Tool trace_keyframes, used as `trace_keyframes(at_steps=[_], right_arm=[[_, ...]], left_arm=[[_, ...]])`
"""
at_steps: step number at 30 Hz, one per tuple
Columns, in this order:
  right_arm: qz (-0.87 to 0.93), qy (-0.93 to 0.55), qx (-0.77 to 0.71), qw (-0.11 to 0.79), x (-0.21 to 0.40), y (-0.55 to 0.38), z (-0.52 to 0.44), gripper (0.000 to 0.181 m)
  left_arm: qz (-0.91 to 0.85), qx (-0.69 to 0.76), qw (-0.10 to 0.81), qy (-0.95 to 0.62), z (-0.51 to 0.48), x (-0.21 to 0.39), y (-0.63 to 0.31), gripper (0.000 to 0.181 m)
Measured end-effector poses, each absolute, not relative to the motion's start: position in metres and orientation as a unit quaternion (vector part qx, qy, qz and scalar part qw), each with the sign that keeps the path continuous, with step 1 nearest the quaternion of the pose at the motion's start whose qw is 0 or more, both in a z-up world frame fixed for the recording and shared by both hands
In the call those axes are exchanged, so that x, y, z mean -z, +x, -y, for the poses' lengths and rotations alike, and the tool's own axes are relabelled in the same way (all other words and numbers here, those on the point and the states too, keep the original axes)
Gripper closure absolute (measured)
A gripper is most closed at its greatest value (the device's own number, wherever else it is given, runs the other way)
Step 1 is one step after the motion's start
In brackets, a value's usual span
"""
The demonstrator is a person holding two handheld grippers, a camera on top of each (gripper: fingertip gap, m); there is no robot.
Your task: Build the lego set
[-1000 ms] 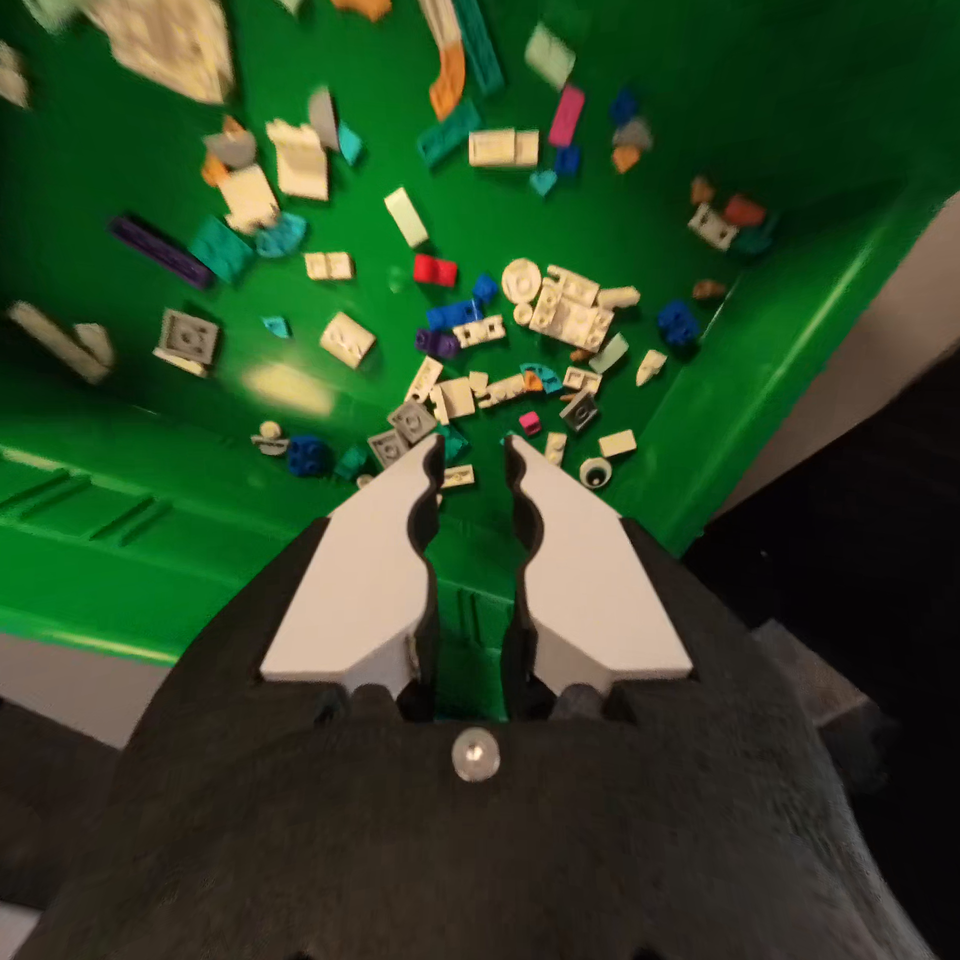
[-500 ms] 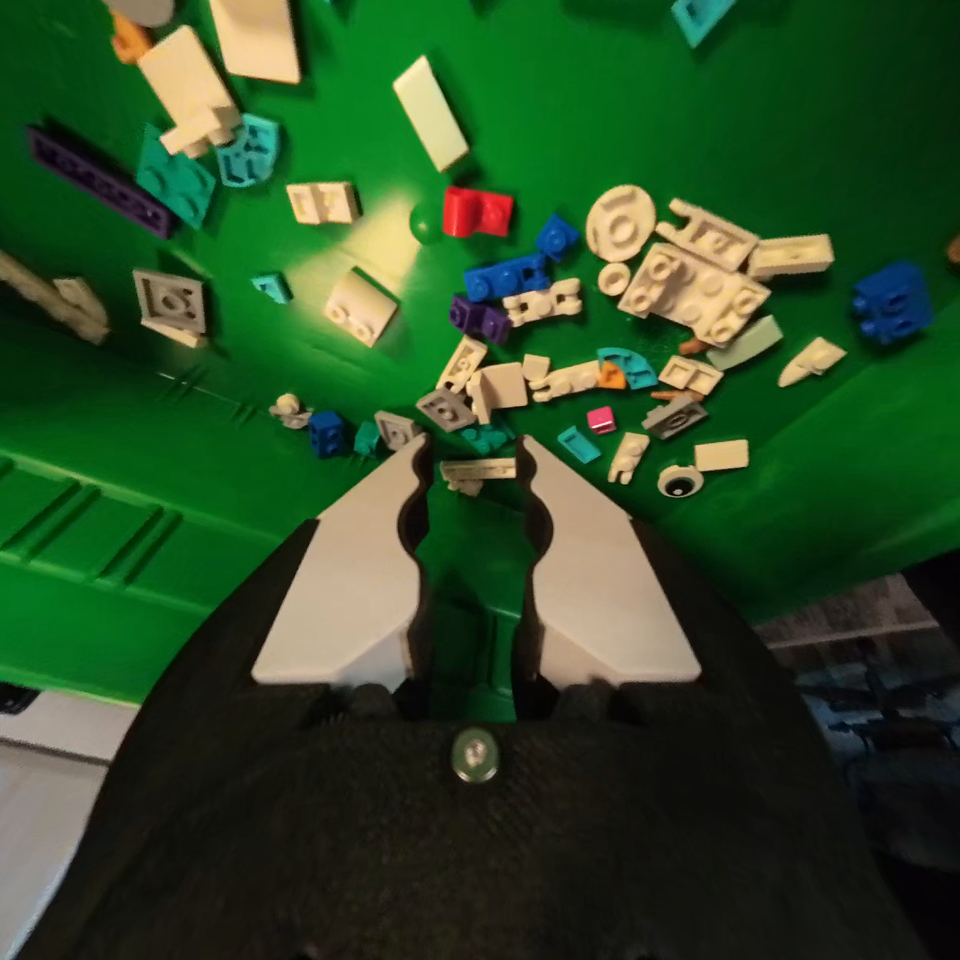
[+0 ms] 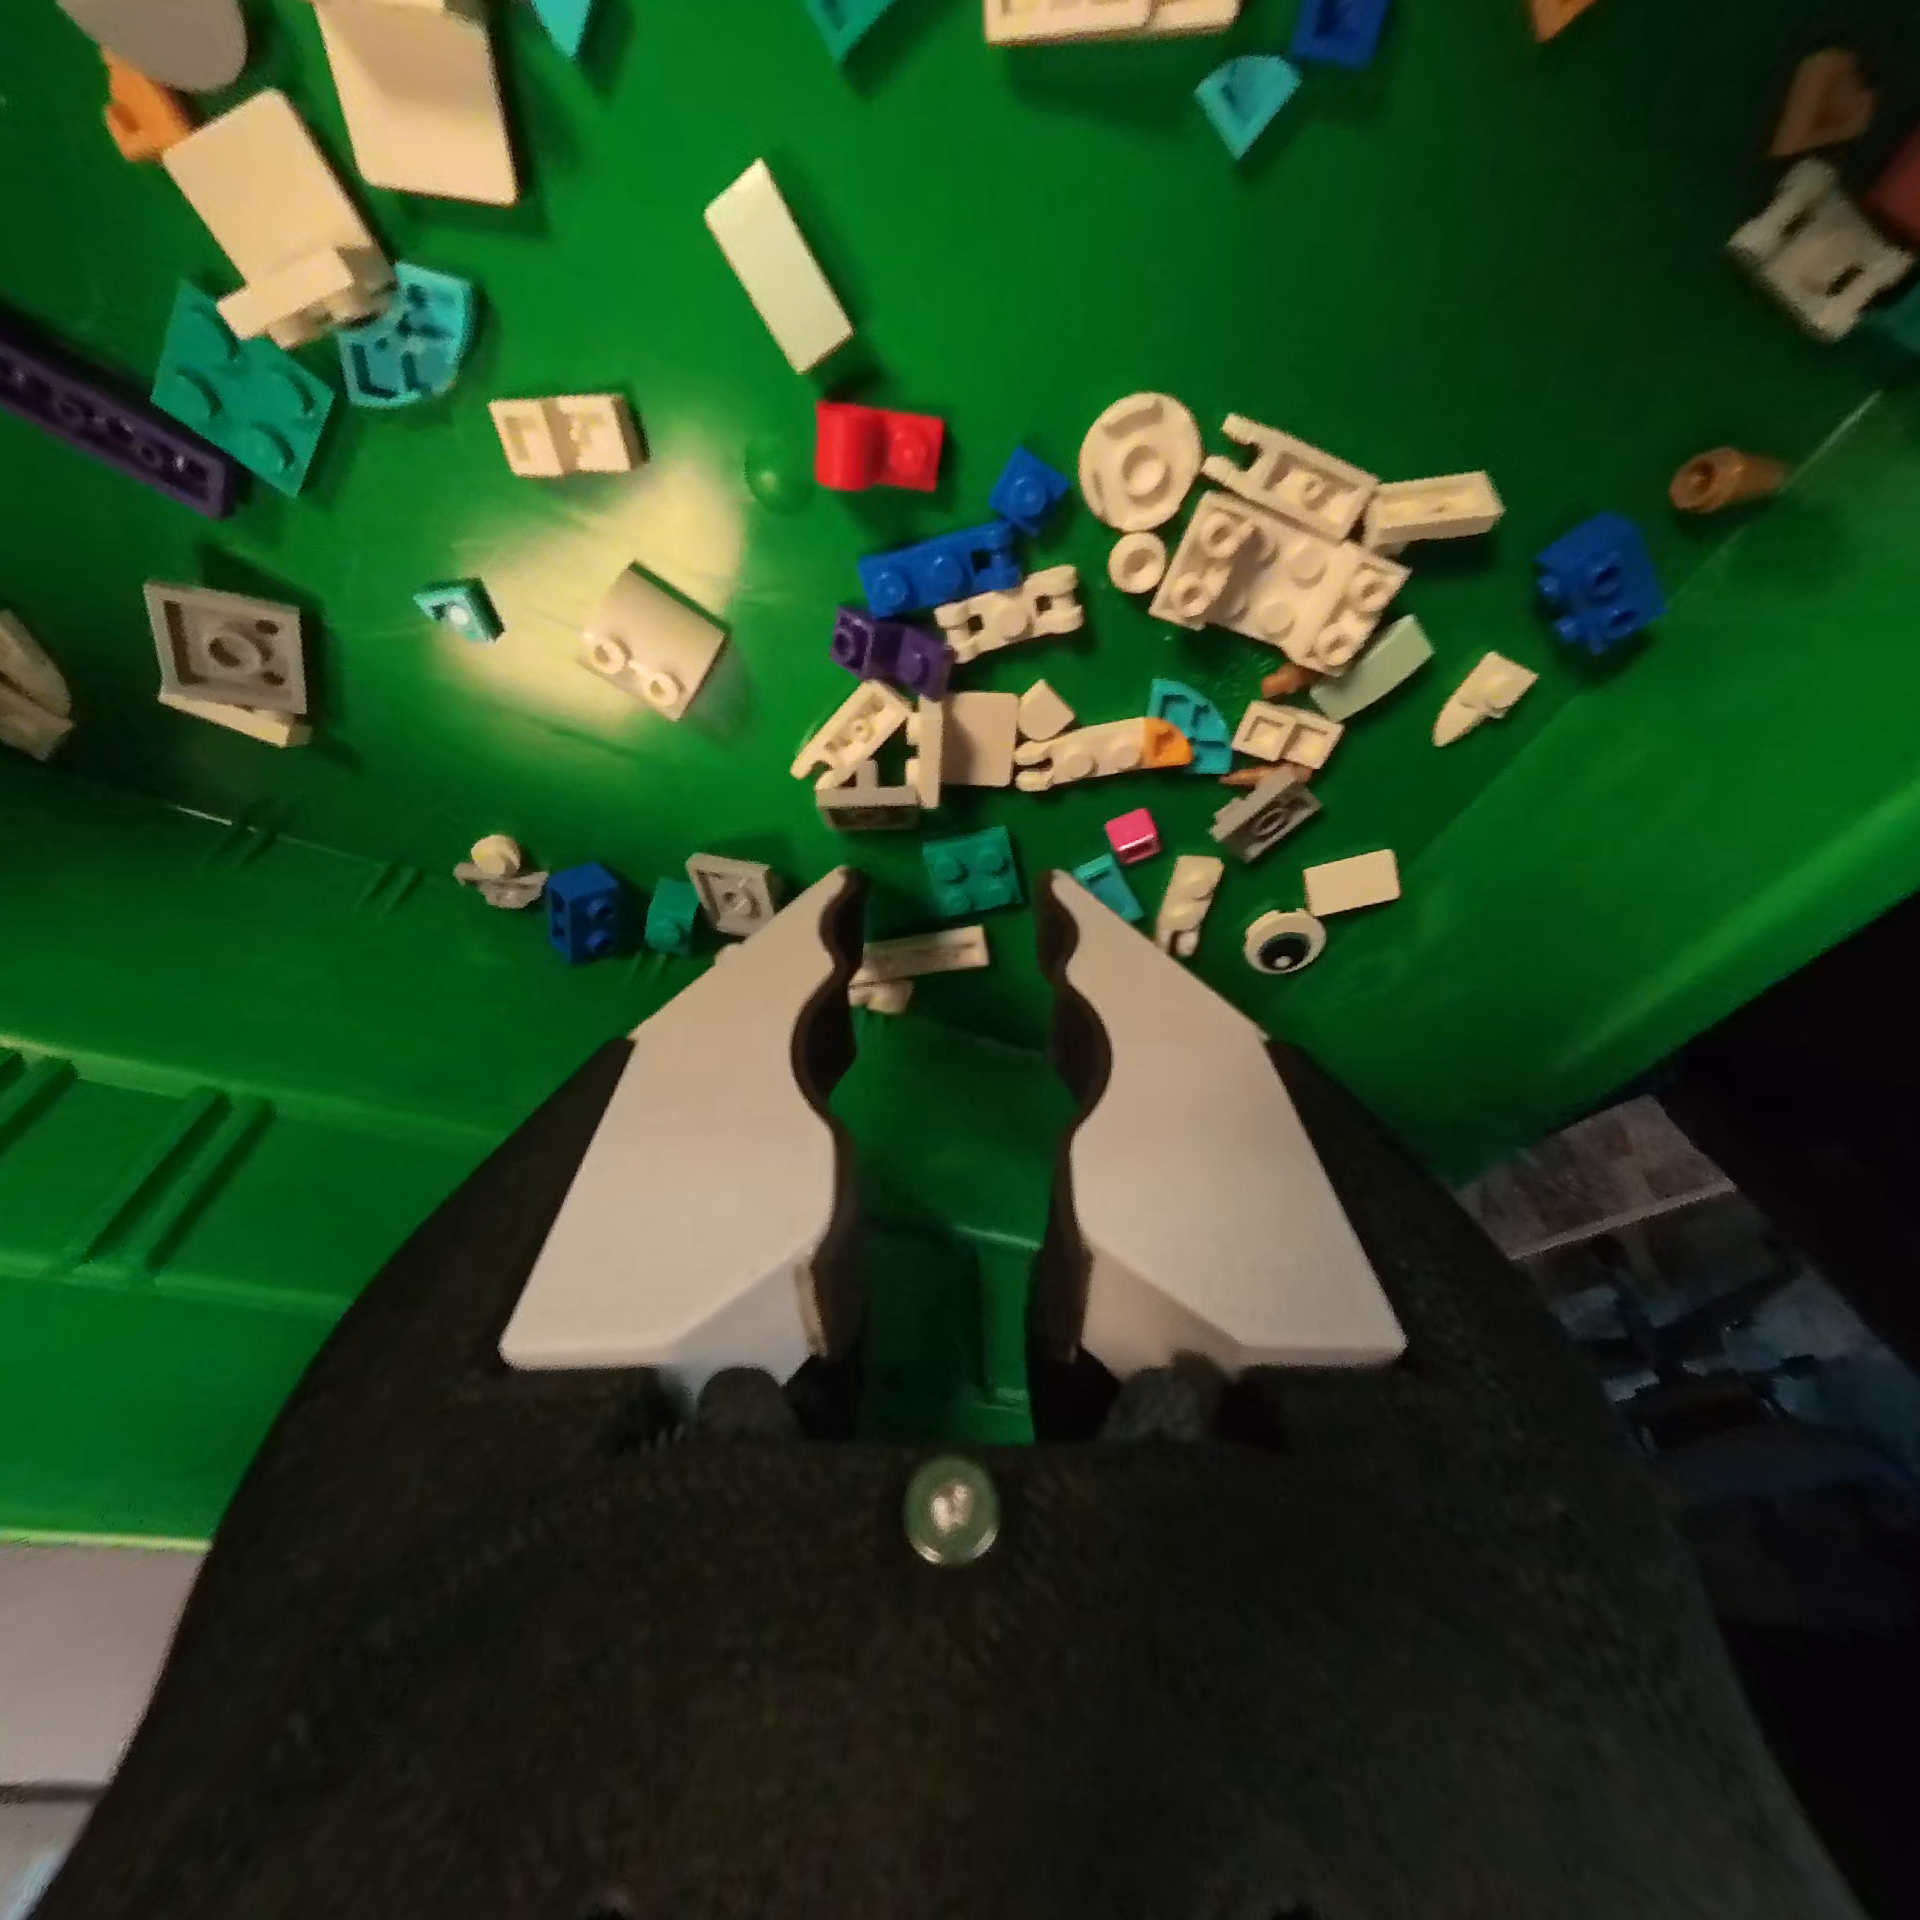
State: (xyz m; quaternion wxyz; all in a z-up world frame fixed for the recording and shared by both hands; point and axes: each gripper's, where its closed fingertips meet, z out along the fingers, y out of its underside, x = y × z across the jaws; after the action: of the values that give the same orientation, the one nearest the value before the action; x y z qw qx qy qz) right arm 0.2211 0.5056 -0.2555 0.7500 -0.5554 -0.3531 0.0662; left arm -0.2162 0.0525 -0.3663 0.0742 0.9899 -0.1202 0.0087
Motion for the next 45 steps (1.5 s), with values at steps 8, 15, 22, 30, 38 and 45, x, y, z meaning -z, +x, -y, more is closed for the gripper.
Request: trace_keyframes(at_steps=[8,15,22,30,38,45], right_arm=[[0.354,-0.555,-0.071,0.749,0.256,0.220,-0.505,0.173],[0.357,-0.552,-0.076,0.749,0.255,0.219,-0.504,0.173],[0.359,-0.550,-0.084,0.749,0.255,0.217,-0.503,0.173],[0.357,-0.547,-0.088,0.752,0.254,0.217,-0.502,0.174],[0.384,-0.525,-0.114,0.750,0.253,0.206,-0.492,0.174],[0.414,-0.488,-0.160,0.751,0.247,0.195,-0.476,0.174]], left_arm=[[0.123,-0.005,0.081,0.989,-0.051,0.367,-0.215,0.150],[0.124,0.015,0.060,0.990,-0.052,0.368,-0.217,0.161],[0.147,0.028,0.026,0.988,-0.056,0.367,-0.213,0.166],[0.153,0.140,-0.066,0.976,-0.083,0.308,-0.226,0.166],[0.316,0.159,-0.283,0.892,-0.180,0.215,-0.105,0.166],[0.490,0.085,-0.281,0.821,-0.231,0.222,0.041,0.166]])
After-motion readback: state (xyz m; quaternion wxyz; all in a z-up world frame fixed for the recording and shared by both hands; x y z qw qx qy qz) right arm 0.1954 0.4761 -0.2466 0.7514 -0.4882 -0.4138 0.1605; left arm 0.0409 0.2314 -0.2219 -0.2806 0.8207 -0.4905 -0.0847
